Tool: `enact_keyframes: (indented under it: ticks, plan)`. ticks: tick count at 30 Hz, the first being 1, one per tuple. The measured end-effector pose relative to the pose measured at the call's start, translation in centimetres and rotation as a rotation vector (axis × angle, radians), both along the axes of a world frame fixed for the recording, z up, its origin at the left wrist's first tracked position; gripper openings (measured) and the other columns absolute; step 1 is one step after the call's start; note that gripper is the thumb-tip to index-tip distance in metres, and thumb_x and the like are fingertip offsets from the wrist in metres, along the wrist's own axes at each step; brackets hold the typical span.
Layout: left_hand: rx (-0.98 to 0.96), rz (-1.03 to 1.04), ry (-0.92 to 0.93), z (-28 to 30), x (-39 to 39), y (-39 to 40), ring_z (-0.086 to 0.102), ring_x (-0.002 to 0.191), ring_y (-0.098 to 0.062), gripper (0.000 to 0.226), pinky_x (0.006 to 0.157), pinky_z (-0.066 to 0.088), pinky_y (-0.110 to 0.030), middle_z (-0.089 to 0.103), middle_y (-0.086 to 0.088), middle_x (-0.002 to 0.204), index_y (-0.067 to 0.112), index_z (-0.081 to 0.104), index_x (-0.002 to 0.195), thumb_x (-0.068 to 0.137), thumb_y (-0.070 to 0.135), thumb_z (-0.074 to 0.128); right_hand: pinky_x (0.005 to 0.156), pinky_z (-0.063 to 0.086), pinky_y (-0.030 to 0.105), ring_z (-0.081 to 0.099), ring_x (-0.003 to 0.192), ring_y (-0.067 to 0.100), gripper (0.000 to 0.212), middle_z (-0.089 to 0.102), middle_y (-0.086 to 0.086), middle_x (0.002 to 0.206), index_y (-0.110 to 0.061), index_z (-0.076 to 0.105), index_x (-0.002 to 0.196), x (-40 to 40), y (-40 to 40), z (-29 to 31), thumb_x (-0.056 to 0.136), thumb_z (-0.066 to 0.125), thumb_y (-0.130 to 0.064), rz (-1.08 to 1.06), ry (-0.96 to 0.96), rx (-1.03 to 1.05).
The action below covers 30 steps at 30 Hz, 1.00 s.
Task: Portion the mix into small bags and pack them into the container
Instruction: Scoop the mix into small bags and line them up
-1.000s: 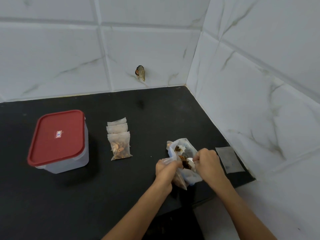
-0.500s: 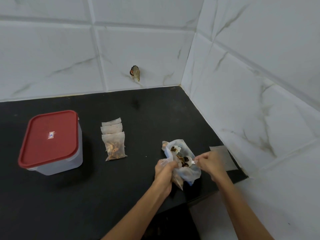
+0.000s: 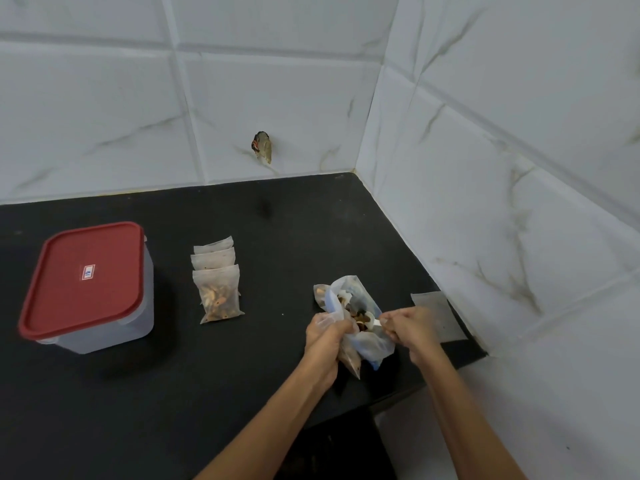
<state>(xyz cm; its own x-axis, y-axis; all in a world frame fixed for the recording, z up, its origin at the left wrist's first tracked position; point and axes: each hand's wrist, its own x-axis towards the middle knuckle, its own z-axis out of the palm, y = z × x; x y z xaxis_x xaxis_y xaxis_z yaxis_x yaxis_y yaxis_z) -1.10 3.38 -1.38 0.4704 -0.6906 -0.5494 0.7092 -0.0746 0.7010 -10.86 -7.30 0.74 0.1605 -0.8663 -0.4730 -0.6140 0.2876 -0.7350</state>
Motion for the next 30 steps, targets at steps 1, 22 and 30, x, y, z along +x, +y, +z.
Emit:
enact_keyframes:
  ticks: [1,22,30]
  plan:
    - [0.002,-0.017,-0.006,0.0,0.1,-0.1,0.065,0.098,-0.034,0.035,0.083,0.054,-0.043,0.063,-0.015,0.098,-0.002,0.054,0.108,0.075,-0.010,0.062,0.073,0.054,0.031,0.062,0.079,0.018,0.015,0.067,0.007,0.082,-0.014,0.070,0.076,0.2,0.0,-0.2,0.084,0.063,-0.003,-0.021,-0.010,-0.007]
    - [0.380,-0.141,-0.900,3.9,1.5,1.3,0.055,0.087,-0.006,0.051,0.069,0.051,-0.024,0.053,0.008,0.094,0.024,0.044,0.092,0.064,0.037,0.085,0.063,0.048,0.024,0.056,0.070,0.015,0.014,0.065,0.012,0.082,-0.004,0.069,0.087,-0.8,0.1,1.5,0.088,0.056,0.002,-0.178,-0.372,0.240]
    - [0.500,-0.227,-1.258,5.1,1.1,0.8,0.049,0.109,-0.014,0.066,0.092,0.048,-0.030,0.045,0.000,0.119,0.015,0.042,0.119,0.070,0.045,0.076,0.071,0.051,0.028,0.059,0.075,0.017,0.015,0.068,0.013,0.084,-0.009,0.071,0.085,-0.5,1.9,7.8,0.086,0.060,0.001,-0.090,-0.461,0.011]
